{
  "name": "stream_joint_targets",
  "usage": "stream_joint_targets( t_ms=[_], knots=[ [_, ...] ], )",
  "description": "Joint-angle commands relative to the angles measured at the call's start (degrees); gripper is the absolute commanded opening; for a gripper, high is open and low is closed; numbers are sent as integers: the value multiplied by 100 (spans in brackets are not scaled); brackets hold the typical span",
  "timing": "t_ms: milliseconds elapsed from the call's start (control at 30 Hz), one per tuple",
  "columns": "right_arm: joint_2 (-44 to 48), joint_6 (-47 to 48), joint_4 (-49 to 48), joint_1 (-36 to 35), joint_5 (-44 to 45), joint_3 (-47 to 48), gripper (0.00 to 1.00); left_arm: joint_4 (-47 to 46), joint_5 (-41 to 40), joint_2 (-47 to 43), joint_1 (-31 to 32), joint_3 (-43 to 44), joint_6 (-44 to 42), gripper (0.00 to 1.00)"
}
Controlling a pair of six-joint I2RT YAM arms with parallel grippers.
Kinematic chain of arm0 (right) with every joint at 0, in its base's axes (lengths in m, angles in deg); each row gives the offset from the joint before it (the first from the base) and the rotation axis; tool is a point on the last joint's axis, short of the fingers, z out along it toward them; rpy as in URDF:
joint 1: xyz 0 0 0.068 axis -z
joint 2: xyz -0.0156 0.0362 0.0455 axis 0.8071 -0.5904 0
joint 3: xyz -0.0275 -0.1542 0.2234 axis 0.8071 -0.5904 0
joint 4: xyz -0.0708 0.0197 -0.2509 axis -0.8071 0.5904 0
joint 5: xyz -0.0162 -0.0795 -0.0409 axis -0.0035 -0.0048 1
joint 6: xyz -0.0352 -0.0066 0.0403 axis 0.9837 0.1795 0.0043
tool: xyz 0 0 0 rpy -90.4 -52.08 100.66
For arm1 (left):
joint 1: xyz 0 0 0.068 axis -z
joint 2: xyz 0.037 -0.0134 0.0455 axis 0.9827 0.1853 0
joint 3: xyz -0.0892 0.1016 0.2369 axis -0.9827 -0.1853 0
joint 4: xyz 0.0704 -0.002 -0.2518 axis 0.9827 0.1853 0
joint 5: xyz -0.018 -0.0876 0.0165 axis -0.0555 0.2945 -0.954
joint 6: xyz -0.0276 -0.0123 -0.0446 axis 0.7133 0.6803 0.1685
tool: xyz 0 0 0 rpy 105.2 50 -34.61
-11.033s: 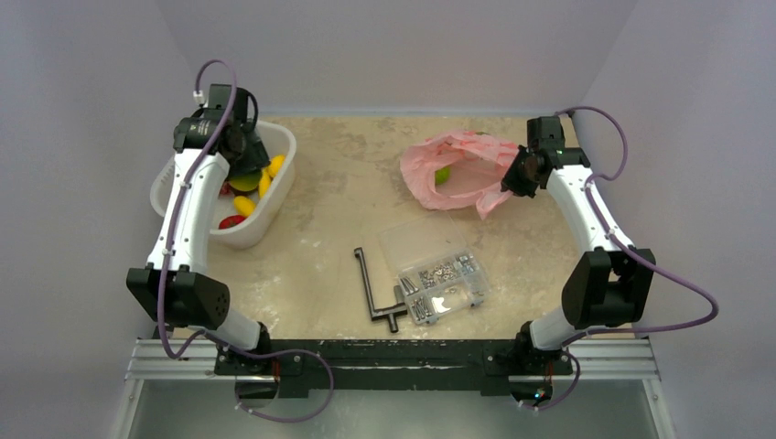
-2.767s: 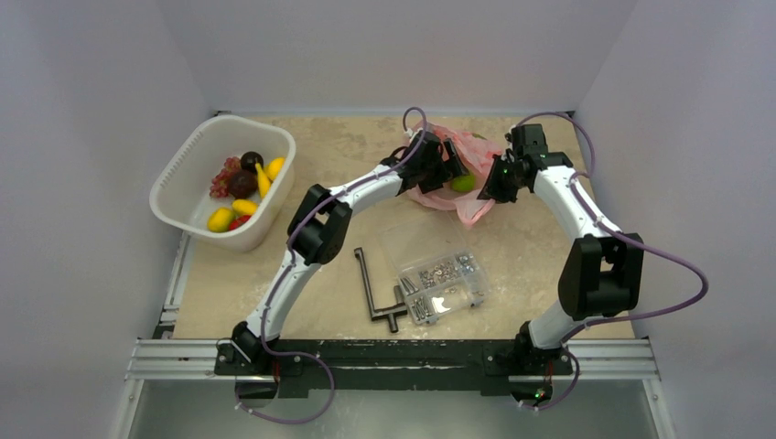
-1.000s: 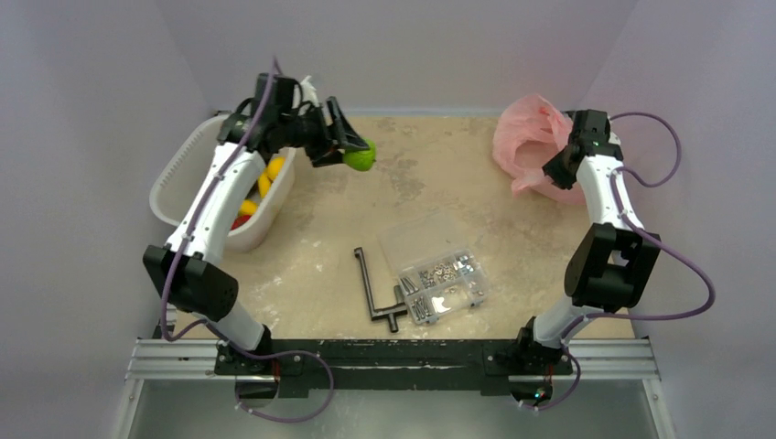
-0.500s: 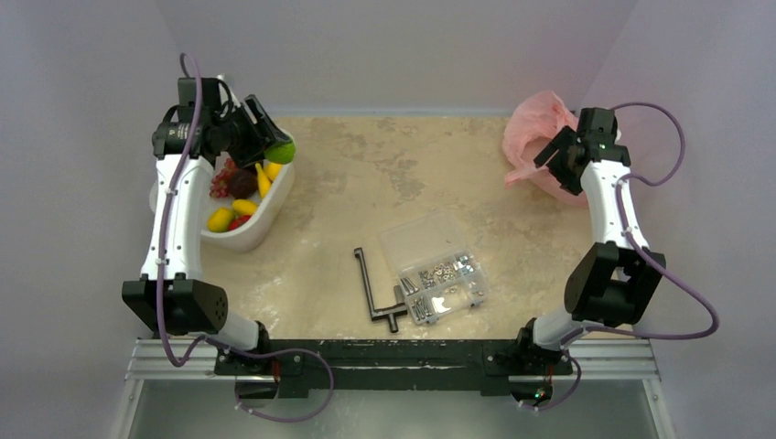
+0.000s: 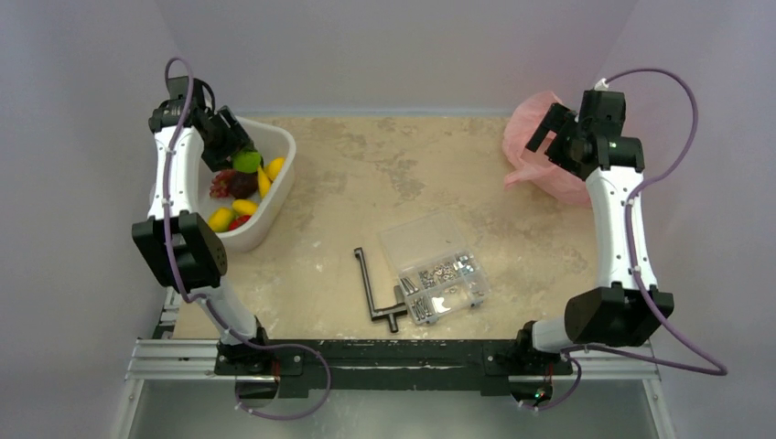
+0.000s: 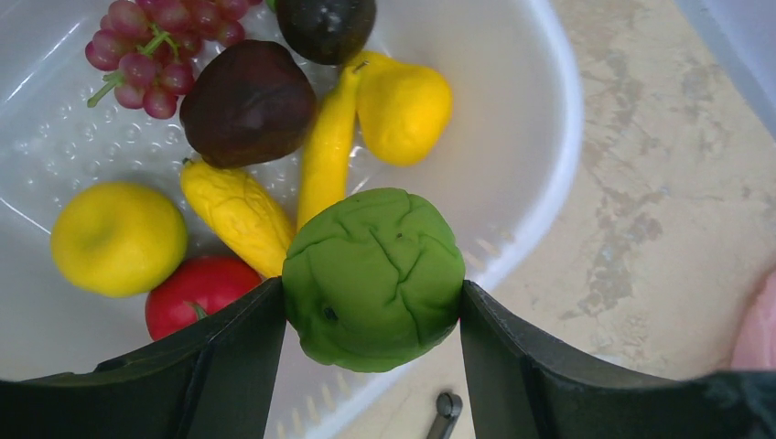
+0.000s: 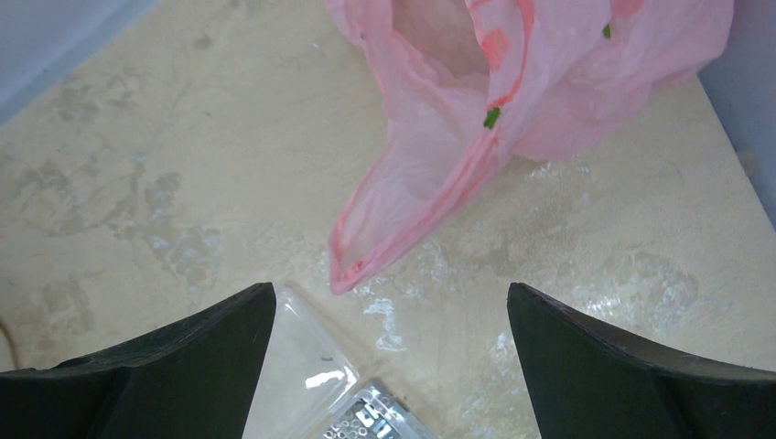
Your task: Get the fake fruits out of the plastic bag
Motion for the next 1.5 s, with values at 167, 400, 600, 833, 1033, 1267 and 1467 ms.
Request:
stream_joint_targets(
  t_ms=[167, 400, 600, 833, 1033, 1267, 1467],
  knots=[
    [700, 275, 114, -42, -7, 367, 99, -120, -140, 1141, -109, 146, -850, 0],
    [862, 262, 129, -41, 46, 285, 99, -5, -380, 1414, -109, -173, -939, 17],
    [913, 213, 177, -48, -75, 270, 99, 420, -174, 1629, -107, -117, -1044, 60],
    [1000, 245, 341, -44, -289, 292, 99, 389, -111, 1320, -110, -264, -950, 85],
    [1146, 333, 436, -48, -455, 408, 99, 474, -222, 702, -109, -278, -850, 100],
    [1584, 328, 290, -146, -1044, 434, 99, 120, -30, -1114, 15, -706, -454, 100],
    [2286, 138, 34, -153, -1332, 212, 99, 180, -37, -2507, 668, -799, -414, 100]
  ],
)
